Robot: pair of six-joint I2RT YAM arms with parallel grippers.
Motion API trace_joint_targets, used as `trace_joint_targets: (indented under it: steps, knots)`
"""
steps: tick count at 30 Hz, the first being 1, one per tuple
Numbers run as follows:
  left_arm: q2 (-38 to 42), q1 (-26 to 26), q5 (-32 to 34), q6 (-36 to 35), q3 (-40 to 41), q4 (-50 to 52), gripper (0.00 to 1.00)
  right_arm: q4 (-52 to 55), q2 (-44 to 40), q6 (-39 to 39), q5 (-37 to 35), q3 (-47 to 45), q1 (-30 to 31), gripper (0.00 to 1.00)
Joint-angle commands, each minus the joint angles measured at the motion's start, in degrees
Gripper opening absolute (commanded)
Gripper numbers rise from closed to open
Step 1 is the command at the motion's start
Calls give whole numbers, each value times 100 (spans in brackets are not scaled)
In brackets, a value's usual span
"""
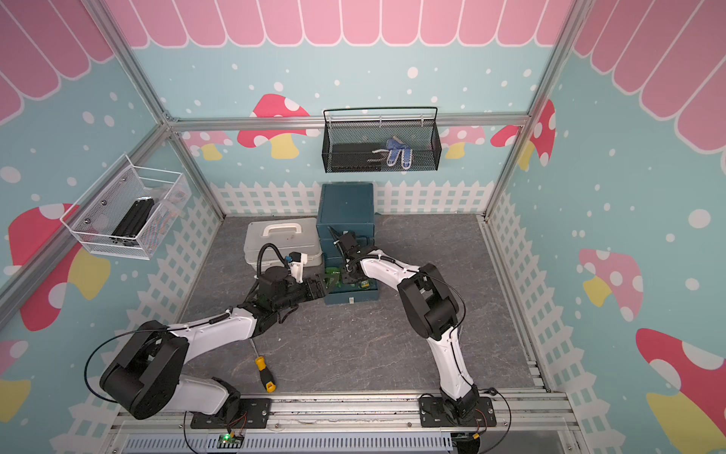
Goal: Place the cookies into the drawer by color
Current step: Place the cookie in the drawer.
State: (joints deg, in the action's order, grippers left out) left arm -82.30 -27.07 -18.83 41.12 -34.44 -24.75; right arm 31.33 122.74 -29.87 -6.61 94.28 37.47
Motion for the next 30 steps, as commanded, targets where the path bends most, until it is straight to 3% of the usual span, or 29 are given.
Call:
trace_joint_targets:
  steps: [1, 17, 30]
  knots:
    - [-22, 9, 90, -127, -101, -140, 99, 51, 280, -141, -298, 96, -94, 29]
    - [-162, -44, 108, -87, -114, -234, 99, 40, -526, -152, -725, -528, -89, 30]
    - [-521, -86, 126, -96, -256, -201, 99, 76, 125, -108, -240, -127, -101, 37]
